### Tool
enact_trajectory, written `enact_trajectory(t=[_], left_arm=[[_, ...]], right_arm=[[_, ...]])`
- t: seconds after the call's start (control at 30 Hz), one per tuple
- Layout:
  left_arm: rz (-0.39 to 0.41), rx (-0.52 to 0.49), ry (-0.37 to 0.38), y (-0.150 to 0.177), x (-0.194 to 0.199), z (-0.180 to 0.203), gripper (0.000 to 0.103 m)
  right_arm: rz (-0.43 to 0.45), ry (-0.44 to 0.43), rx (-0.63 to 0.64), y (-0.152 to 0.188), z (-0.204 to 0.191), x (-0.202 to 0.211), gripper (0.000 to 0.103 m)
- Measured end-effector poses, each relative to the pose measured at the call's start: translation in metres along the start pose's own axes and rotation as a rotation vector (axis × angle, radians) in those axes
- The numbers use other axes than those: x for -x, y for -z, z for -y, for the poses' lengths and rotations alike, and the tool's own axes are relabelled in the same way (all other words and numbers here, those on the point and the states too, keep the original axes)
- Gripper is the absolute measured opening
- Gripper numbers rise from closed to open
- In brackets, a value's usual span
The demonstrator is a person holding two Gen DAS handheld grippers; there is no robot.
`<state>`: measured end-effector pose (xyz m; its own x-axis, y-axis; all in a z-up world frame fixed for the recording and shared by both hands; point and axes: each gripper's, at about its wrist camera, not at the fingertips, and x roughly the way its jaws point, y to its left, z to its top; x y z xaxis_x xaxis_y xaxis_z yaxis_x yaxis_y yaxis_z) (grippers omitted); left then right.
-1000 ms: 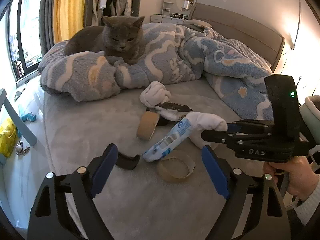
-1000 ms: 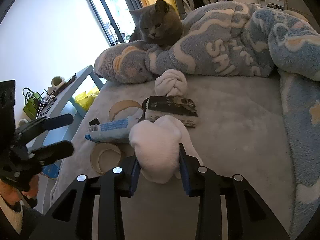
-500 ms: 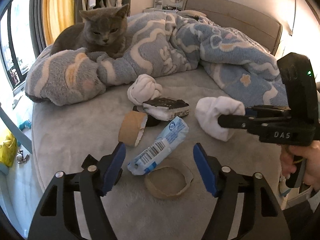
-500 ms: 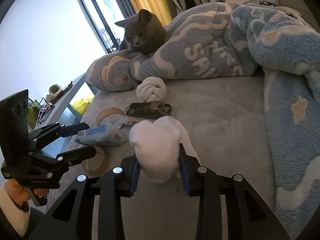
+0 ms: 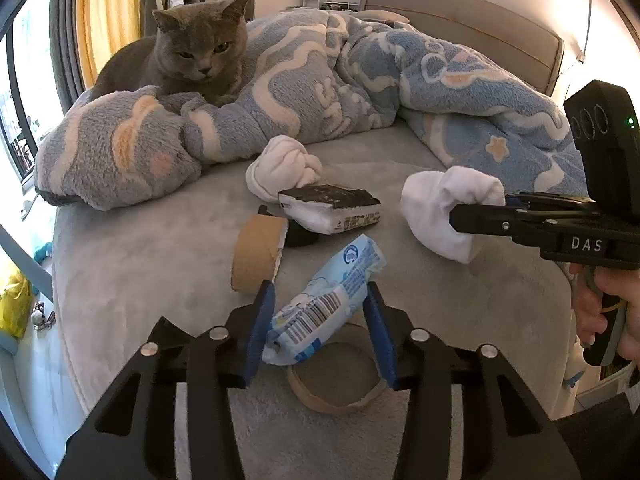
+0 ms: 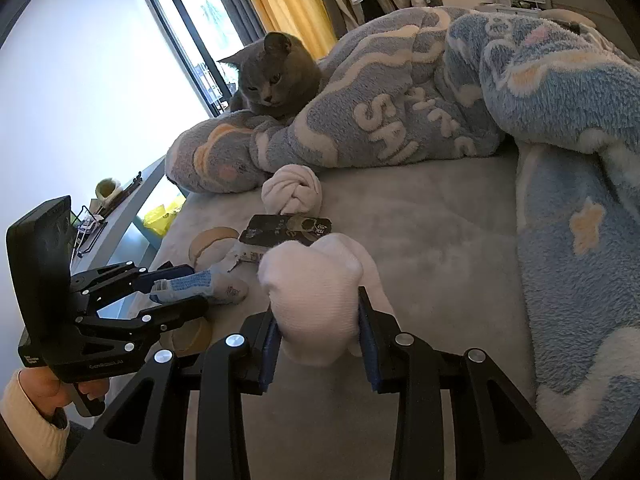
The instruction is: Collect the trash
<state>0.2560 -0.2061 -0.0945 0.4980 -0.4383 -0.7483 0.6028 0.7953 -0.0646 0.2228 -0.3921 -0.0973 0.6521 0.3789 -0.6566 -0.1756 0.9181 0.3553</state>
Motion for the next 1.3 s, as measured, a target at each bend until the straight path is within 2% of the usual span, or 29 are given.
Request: enact_trajectory(t=[0.23,0.37,0.73,0.93,1.1,1.3], left_arm=[[0.008,0.007,0.023,0.0,0.003,-0.002,0.031],[0.026,0.019,0.012,0.0,0.009,-0.005,0.016],[0.058,0.085,0.029,-0.001,0.028,-0.013,0.014],[0.091,0.149,0.007,-0.001,0.043,-0.021,0.014],[0.069,0.151,-0.013,0.006,0.047,-0.024,0.014],[0.083,0.152,-0.031,0.011,0.062,-0.024,0.014]], right_arm=[[0.013,-0.004,0.006,-0.005,-0.008,0.003,0.035],[0.022,-0.003,0.012,-0.007,-0.013,0.007,0.035],[0.036,0.001,0.03,-0.011,-0.025,0.012,0.035],[0.064,-0.014,0.021,-0.014,-0.034,0.017,0.035],[0.067,-0.027,0.03,-0.014,-0.046,0.019,0.035],[0.069,-0.043,0.038,-0.011,-0.06,0.02,0.035]])
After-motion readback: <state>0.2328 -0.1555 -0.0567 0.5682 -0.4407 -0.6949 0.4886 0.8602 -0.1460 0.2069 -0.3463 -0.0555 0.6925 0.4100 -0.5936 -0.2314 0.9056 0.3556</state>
